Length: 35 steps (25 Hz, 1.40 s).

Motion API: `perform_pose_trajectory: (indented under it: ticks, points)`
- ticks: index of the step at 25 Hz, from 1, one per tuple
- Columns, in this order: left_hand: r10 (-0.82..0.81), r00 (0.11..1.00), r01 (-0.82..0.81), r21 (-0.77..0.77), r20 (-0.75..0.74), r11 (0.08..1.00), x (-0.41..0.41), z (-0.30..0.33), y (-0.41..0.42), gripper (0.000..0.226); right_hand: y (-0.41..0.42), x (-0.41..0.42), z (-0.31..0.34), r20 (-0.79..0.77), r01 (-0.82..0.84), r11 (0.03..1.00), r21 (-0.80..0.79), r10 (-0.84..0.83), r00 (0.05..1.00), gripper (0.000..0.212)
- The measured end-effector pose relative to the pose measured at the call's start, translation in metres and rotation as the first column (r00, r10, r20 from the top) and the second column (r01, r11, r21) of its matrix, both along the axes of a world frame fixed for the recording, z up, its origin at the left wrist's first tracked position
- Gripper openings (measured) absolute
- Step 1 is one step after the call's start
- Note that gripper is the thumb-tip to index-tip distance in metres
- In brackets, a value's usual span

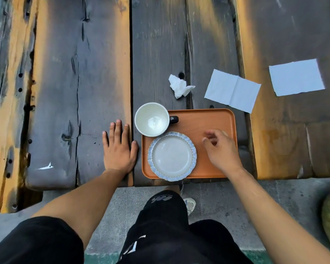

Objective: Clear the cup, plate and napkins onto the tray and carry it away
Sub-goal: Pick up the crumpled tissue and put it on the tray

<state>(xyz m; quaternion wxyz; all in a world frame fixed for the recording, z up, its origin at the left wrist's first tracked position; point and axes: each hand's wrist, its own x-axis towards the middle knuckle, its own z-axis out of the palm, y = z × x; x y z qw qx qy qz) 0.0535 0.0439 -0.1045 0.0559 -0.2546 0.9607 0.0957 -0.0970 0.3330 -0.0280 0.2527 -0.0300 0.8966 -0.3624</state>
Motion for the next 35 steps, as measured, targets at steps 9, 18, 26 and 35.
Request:
perform_pose_trajectory:
  ticks: [9,18,26,35]
  points:
    - [0.009,0.987,-0.006,0.018,-0.159,1.000,-0.035,0.022,-0.026,0.046,-0.009,-0.043,0.011,-0.020,-0.116,0.993,0.038,0.117,0.993,0.036]
    - [-0.209,0.964,0.220,0.051,-0.166,0.974,-0.185,0.025,-0.078,0.057,-0.059,-0.110,0.006,-0.126,-0.168,0.985,0.046,0.172,0.977,0.043]
    - [-0.532,0.845,0.531,-0.035,-0.059,0.847,-0.242,0.003,-0.050,0.069,-0.109,-0.137,-0.010,-0.204,-0.275,0.953,0.125,0.296,0.933,0.058]
    - [-0.529,0.845,0.522,-0.099,-0.072,0.847,-0.242,-0.003,-0.044,0.068,-0.120,-0.134,-0.025,-0.185,-0.291,0.940,0.177,0.323,0.928,0.042]
